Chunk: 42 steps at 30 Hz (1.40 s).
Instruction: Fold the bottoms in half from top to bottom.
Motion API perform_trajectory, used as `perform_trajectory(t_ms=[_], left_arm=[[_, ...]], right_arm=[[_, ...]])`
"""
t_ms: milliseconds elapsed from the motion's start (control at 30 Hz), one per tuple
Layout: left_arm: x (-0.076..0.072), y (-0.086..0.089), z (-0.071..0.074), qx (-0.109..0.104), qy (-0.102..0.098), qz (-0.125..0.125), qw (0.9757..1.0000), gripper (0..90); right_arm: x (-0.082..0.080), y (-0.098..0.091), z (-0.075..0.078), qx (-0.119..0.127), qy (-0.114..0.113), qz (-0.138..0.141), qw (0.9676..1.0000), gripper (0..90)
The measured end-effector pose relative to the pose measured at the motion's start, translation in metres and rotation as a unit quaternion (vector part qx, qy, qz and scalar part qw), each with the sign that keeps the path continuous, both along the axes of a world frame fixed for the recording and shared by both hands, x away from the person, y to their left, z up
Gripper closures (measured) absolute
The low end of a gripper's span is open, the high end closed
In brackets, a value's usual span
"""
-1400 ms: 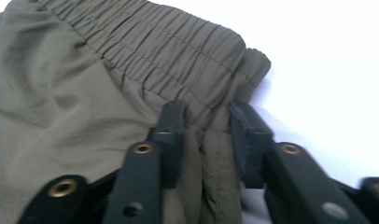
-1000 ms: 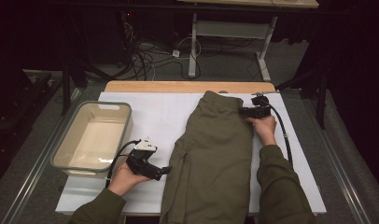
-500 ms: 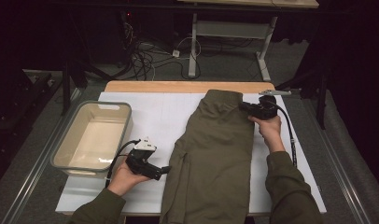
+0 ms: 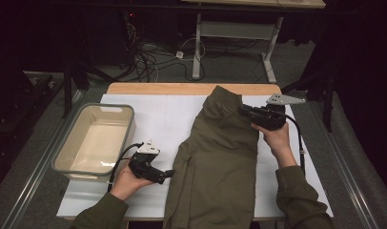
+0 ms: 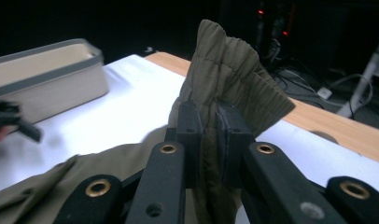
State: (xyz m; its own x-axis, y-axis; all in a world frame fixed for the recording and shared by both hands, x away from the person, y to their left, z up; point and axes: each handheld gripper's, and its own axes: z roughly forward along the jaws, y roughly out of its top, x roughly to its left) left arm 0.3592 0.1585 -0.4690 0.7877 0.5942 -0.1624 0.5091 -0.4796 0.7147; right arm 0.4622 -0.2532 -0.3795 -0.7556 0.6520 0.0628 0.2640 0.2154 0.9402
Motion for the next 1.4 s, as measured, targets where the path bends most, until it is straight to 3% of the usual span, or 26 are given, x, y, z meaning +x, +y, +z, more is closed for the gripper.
perform_trajectory(t_ms=[333, 600, 833, 967, 1400], left_arm=[[0.001, -0.001, -0.001, 0.0, 0.001, 0.003, 1.0, 0.0], [0.001, -0.003, -0.001, 0.003, 0.001, 0.004, 1.0, 0.0], [0.002, -0.002, -0.001, 0.005, 0.0, 0.005, 1.0, 0.0], [0.002, -0.002, -0.002, 0.006, 0.001, 0.006, 1.0, 0.0], [0.0, -0.001, -0.002, 0.024, 0.008, 0.011, 0.9996, 0.0]], right_arm=[[-0.043, 0.015, 0.026, 0.002, -0.047, 0.059, 0.9972, 82.6], [-0.083, 0.021, 0.047, 0.016, -0.082, 0.098, 0.9917, 82.6], [-0.118, 0.033, 0.055, 0.025, -0.098, 0.145, 0.9842, 82.5], [-0.134, 0.037, 0.05, 0.015, -0.097, 0.163, 0.9817, 82.5], [-0.156, 0.032, 0.01, -0.009, -0.053, 0.176, 0.983, 82.4]])
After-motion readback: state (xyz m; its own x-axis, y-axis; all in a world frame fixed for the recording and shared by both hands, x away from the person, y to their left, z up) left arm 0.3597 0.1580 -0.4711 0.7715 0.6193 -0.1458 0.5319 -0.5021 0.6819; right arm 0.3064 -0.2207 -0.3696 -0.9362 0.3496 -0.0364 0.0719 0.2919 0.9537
